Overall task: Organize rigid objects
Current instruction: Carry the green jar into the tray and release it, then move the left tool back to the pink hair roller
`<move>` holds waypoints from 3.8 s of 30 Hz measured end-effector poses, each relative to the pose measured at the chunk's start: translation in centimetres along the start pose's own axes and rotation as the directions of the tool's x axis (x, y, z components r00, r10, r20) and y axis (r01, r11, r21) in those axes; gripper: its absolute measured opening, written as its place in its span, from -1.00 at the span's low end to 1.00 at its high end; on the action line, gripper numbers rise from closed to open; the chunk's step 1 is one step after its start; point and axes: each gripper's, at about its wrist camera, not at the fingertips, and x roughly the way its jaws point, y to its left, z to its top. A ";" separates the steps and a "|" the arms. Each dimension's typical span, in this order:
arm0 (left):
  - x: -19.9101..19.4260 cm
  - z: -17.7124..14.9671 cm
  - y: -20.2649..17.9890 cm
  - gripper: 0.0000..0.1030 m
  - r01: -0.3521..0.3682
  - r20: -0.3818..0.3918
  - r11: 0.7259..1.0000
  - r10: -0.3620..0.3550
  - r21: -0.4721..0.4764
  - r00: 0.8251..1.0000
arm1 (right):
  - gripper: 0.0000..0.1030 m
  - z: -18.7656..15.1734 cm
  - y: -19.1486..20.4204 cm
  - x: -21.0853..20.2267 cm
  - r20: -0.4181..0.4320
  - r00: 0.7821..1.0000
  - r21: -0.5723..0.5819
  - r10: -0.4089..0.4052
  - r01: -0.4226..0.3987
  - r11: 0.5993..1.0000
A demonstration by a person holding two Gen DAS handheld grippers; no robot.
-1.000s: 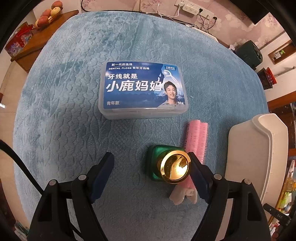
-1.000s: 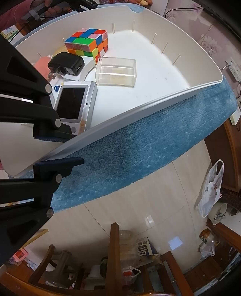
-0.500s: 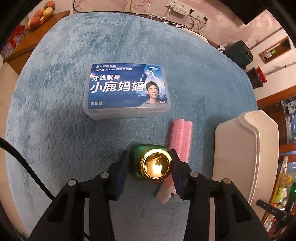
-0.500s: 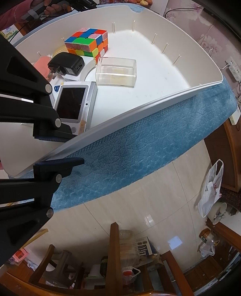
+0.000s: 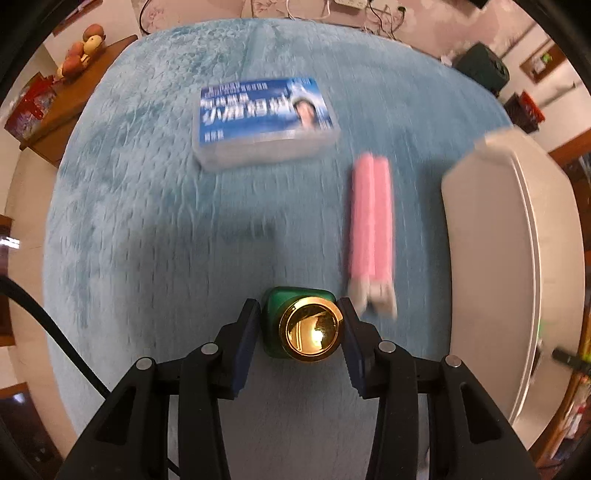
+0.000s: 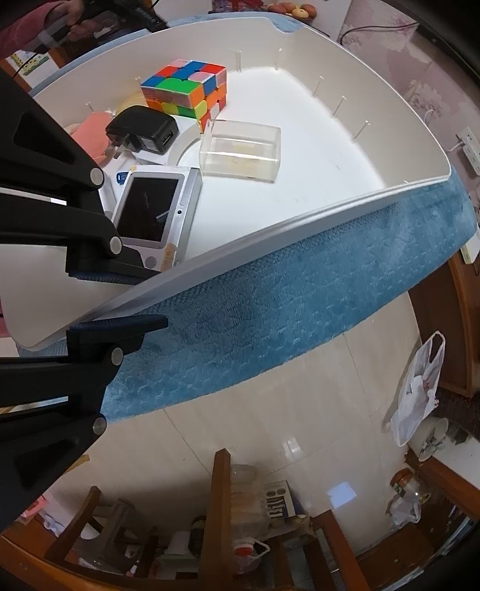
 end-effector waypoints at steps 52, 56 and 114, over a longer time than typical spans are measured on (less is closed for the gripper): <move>-10.6 -15.3 -15.5 -0.11 0.023 0.035 1.000 -0.022 -0.010 0.999 | -0.67 -2.2 0.4 -0.6 -0.053 0.993 -0.442 0.102 -0.115 0.890; -10.1 -15.1 -17.3 -0.11 0.037 0.039 0.999 -0.038 0.018 0.999 | -0.67 -2.4 0.4 -0.6 -0.060 0.993 -0.467 0.100 -0.117 0.876; -10.9 -4.6 -9.1 0.48 -0.007 0.196 0.998 0.020 -0.064 0.980 | -0.66 -0.7 0.5 2.4 -0.163 0.987 -0.363 -0.008 -0.052 0.930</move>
